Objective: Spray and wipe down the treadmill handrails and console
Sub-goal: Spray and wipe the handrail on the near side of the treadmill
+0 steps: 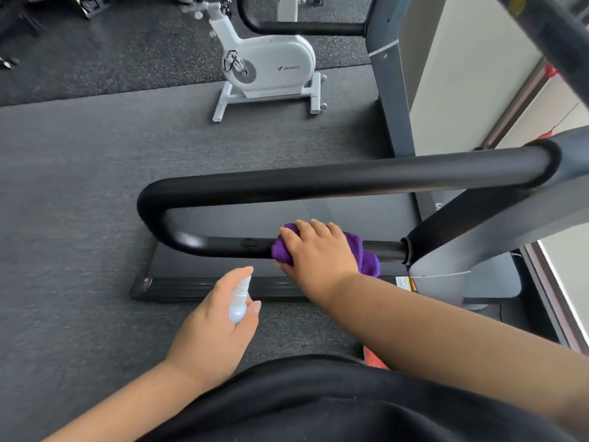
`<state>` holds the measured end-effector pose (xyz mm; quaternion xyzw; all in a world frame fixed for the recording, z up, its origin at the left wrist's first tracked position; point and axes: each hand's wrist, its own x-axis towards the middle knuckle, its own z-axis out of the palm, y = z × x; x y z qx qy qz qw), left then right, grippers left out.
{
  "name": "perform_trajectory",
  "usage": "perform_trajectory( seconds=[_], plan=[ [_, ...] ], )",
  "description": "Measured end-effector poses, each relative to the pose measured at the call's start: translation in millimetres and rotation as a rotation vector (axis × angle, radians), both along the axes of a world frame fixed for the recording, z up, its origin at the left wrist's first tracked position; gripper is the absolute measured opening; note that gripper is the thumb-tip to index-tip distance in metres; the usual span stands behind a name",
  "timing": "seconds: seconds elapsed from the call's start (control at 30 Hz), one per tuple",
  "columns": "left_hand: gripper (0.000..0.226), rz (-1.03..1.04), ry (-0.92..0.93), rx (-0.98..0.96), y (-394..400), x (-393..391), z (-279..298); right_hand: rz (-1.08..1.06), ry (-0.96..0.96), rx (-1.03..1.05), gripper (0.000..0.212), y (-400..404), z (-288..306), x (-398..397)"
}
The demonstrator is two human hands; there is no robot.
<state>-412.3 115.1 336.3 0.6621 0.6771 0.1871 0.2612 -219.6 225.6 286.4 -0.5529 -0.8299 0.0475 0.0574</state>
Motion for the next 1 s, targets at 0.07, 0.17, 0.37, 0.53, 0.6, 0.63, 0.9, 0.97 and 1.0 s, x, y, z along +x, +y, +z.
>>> perform_trajectory(
  seconds=[0.07, 0.17, 0.37, 0.53, 0.6, 0.63, 0.9, 0.97, 1.0],
  plan=[
    [0.05, -0.033, -0.007, 0.004, 1, 6, 2, 0.076, -0.048, -0.019, 0.067, 2, 0, 13],
    [0.049, -0.07, -0.003, 0.007, 4, 11, 2, 0.062, -0.091, -0.08, 0.074, 1, 1, 52],
    [0.055, -0.085, 0.033, 0.006, -2, -2, -2, -0.077, -0.118, -0.102, 0.073, -14, -2, 82],
    [0.056, -0.064, 0.069, 0.013, -9, -7, -4, -0.032, -0.11, -0.068, 0.074, -7, 0, 31],
    [0.054, -0.07, 0.078, 0.012, -9, -4, -5, 0.017, -0.112, -0.074, 0.073, -4, 5, 13],
    [0.055, -0.079, 0.078, 0.011, -9, -3, -5, 0.041, -0.106, -0.088, 0.073, -2, 9, 10],
    [0.054, -0.113, 0.029, 0.004, -9, 10, -4, 0.167, -0.133, -0.122, 0.066, 34, 55, 74],
    [0.052, -0.117, 0.021, -0.002, -10, 11, -6, 0.155, -0.19, -0.129, 0.065, 36, 53, 88],
    [0.052, -0.12, 0.022, -0.003, -11, 12, -6, 0.138, -0.189, -0.192, 0.065, 35, 48, 93]
  ],
)
